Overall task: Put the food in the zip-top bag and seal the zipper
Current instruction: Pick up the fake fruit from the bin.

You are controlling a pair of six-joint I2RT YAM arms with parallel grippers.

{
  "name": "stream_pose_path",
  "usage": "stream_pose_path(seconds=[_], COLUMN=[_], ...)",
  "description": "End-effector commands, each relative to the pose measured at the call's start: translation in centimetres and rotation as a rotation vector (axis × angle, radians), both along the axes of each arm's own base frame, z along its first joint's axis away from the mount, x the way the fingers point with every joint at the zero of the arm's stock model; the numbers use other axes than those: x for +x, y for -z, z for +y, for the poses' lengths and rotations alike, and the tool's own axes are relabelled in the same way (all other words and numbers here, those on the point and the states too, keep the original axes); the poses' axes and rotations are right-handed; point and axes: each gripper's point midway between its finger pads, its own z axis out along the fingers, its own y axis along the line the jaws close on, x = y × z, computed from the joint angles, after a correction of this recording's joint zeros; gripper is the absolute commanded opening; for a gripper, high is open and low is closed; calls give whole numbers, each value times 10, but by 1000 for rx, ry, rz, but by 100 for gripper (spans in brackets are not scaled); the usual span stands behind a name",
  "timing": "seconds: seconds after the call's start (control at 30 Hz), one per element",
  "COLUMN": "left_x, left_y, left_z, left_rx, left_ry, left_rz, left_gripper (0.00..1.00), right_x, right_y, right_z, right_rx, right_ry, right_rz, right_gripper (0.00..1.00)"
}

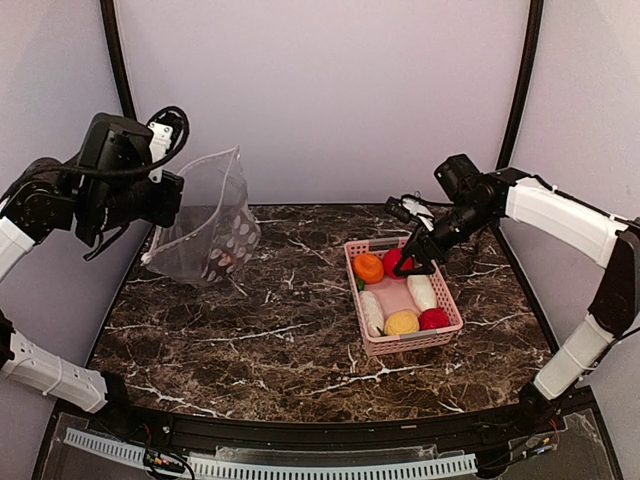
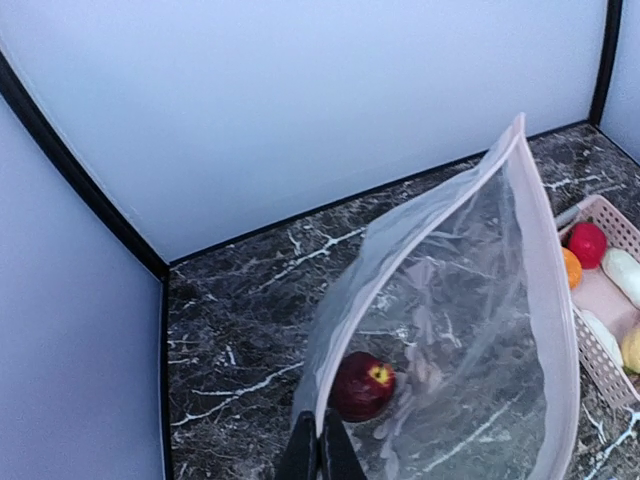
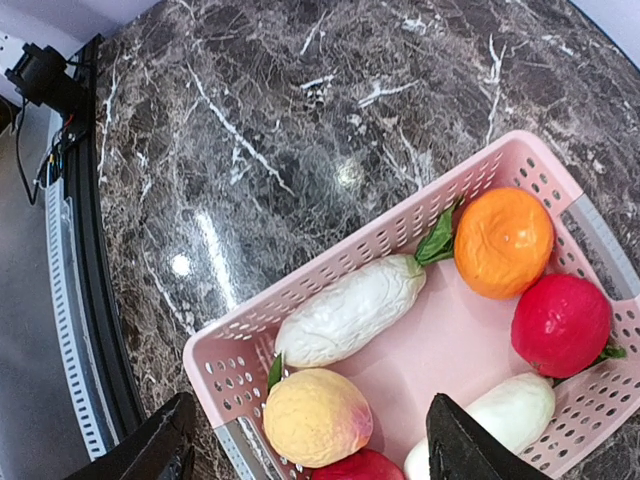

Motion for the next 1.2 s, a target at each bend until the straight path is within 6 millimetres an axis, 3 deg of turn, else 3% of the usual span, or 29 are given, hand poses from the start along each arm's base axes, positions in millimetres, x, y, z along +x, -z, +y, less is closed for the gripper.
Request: stream_pose_path(seconds=[0.0,0.13,0.23,0.37,0.83,1.17], left_x=[-11,-7,-5,-3,-2,-3], left_y=[69,115,129,129,115,125], left_z=[-57,-100,-108,-113,-97,-100], left_rx=[1,-26,-46,-108,-201,-216], left_ry=[219,290,293,301,263,265], left_rz=[261,392,400,364,248,268], left_gripper=[1,1,1,1,1,1], right_x=[0,-7,-13,-19,-31,-26], right_y=[21,39,53,68,101,132], right_z=[-8,-13,-18,-22,-24,-28], right_rx=[-66,-106,-135,-151,-204,-296], right_ry=[-36,-45,-58,-68,-95,-65], right_rz=[-29,12,36,45,104,146], right_gripper=[76,77,79,81,82,84])
